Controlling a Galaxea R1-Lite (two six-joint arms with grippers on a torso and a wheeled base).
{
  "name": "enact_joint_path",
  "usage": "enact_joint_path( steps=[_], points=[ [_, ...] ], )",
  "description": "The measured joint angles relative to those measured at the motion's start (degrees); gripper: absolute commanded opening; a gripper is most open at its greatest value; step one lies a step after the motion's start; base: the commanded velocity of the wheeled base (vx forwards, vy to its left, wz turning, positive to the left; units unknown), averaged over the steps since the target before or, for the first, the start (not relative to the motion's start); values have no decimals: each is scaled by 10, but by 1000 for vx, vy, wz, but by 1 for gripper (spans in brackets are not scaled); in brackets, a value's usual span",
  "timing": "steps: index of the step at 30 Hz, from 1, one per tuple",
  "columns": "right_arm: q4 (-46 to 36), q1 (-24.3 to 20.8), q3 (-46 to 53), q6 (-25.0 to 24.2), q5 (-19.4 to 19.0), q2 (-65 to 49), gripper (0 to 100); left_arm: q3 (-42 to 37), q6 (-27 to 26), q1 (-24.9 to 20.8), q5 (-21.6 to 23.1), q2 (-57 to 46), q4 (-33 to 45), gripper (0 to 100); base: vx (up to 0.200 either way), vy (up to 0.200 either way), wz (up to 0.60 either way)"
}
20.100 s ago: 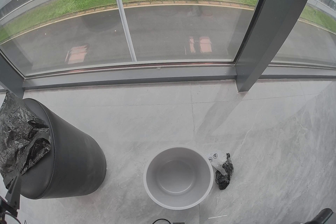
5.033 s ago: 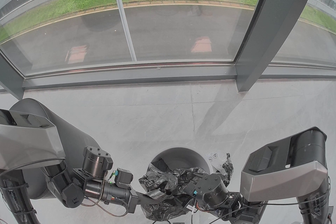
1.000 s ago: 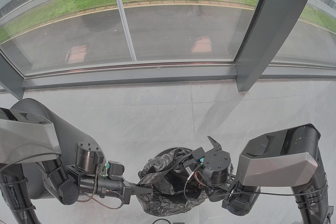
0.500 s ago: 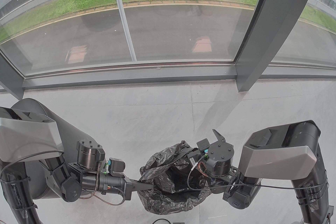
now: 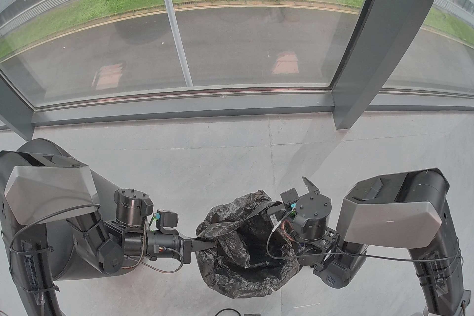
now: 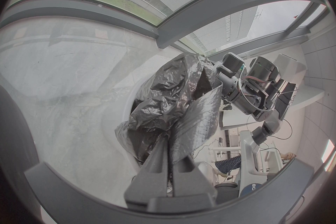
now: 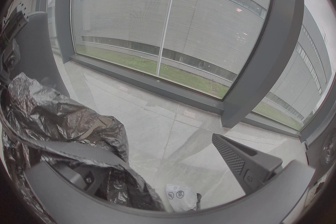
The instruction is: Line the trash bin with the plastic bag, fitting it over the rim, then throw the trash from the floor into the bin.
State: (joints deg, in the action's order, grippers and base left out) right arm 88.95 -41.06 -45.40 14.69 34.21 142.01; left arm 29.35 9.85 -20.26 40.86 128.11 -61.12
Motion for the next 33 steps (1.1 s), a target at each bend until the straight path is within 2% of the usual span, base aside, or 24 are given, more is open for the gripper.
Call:
enact_joint_path(
  steps=[14, 23, 33],
  points=[
    [0, 1, -33, -1, 0, 23, 100, 23, 0, 0, -123, 20, -8, 0, 0, 0, 0],
    [0, 2, -34, -3, 0, 26, 100, 18, -7, -14, -240, 20, -46, 0, 0, 0, 0],
    [0, 13, -42, -3, -1, 39, 100, 15, -14, -32, -250, 27, -55, 0, 0, 0, 0]
  ],
)
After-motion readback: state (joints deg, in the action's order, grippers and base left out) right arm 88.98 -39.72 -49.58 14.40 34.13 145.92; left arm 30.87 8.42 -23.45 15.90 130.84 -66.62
